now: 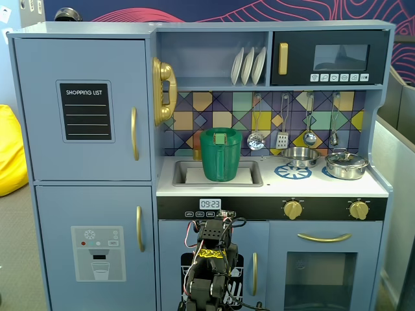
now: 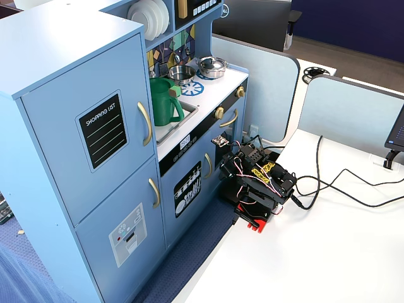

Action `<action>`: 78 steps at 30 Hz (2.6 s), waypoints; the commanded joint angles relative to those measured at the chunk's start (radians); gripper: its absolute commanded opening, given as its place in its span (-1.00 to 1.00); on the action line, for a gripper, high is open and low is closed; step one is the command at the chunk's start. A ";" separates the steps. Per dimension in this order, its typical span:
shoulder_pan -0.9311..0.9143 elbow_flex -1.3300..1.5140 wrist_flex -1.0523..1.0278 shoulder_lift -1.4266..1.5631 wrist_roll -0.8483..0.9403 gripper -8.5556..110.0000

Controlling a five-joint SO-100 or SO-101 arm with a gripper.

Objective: Open the left cabinet door

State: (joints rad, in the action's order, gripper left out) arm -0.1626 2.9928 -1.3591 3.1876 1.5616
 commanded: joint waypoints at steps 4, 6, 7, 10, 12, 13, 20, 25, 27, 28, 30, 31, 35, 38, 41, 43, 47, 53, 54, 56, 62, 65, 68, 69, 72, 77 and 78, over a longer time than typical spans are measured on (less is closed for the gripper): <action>0.051 0.005 -0.173 -0.008 -0.028 -0.85; 0.051 0.005 -0.173 -0.008 -0.028 -0.85; 0.051 0.005 -0.173 -0.008 -0.029 -0.85; 0.051 0.005 -0.173 -0.008 -0.026 -0.85; 0.055 0.003 -0.161 -0.009 -0.021 -0.84; 0.066 -0.002 -0.153 -0.011 -0.021 -0.84; 0.285 -0.190 0.028 -0.018 -0.107 -0.79; 0.359 -0.302 0.175 -0.057 0.014 -0.81; 0.379 -0.339 0.259 -0.064 0.052 -0.78; 0.393 -0.360 0.310 -0.077 0.049 -0.77; 0.428 -0.416 0.405 -0.118 0.029 -0.75; 0.449 -0.453 0.434 -0.147 0.029 -0.74; 0.532 -0.603 0.534 -0.268 0.025 -0.74; 0.578 -0.680 0.623 -0.334 0.064 -0.73; 0.627 -0.730 0.689 -0.376 0.130 -0.72; 0.660 -0.755 0.729 -0.393 0.170 -0.72; 0.712 -0.830 0.775 -0.436 0.187 -0.73; 0.744 -0.904 0.853 -0.502 0.175 -0.70; 0.750 -0.913 0.867 -0.511 0.170 -0.69; 0.769 -0.928 0.900 -0.528 0.169 -0.68; 0.793 -0.948 0.986 -0.578 0.147 -0.62; 0.790 -0.966 1.028 -0.617 0.120 -0.58; 0.788 -0.988 1.051 -0.658 0.106 -0.57; 0.788 -0.994 1.058 -0.670 0.103 -0.57; 0.798 -1.009 1.085 -0.706 0.104 -0.57; 0.808 -1.054 1.108 -0.772 0.110 -0.58; 0.808 -1.060 1.118 -0.785 0.110 -0.58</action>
State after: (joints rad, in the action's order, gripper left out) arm 0.6274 2.0218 -0.2869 2.4360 1.6782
